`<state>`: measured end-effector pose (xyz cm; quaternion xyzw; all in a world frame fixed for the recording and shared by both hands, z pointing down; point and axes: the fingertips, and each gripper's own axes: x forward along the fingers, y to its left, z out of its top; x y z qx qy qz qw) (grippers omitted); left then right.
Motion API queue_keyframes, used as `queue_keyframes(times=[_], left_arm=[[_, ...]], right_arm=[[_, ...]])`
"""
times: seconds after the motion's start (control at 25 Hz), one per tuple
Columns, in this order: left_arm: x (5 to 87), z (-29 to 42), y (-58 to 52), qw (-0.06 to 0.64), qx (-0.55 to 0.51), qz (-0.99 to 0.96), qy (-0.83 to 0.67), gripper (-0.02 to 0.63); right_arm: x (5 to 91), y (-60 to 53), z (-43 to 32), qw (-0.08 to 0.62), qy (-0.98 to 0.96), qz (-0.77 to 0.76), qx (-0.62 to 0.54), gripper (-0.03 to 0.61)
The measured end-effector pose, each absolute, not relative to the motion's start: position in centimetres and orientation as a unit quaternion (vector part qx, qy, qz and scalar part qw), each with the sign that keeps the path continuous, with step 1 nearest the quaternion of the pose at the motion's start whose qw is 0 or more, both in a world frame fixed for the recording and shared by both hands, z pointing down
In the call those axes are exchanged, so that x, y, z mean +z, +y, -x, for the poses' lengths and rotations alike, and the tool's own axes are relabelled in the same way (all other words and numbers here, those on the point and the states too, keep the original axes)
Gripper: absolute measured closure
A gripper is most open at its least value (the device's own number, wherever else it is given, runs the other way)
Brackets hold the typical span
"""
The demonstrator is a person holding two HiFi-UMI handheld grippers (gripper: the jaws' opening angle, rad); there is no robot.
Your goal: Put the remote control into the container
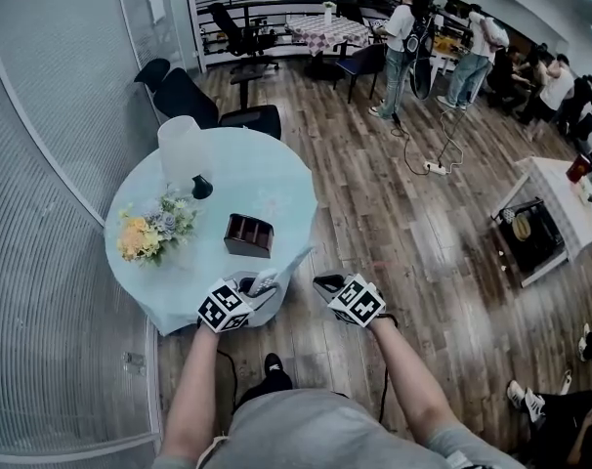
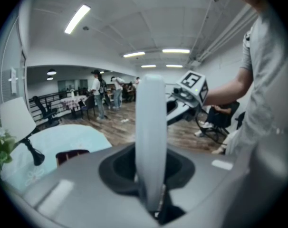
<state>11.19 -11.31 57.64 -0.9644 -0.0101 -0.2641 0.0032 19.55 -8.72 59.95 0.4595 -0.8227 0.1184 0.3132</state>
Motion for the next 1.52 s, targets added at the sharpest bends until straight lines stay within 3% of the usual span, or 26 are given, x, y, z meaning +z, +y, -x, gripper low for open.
queue_keyframes(times=[0.72,1.52], left_arm=[[60.1,-12.3,-21.2,-0.002,-0.271,0.961,-0.047,0.545],[64.0,-11.1,-24.6,-0.023,-0.290,0.955,-0.064,0.545]], right_arm=[[61.8,-18.9,-19.6,0.344,-0.812,-0.452,0.131,0.560],[64.6,-23.8,-17.1,0.348,-0.816,-0.437,0.149,0.560]])
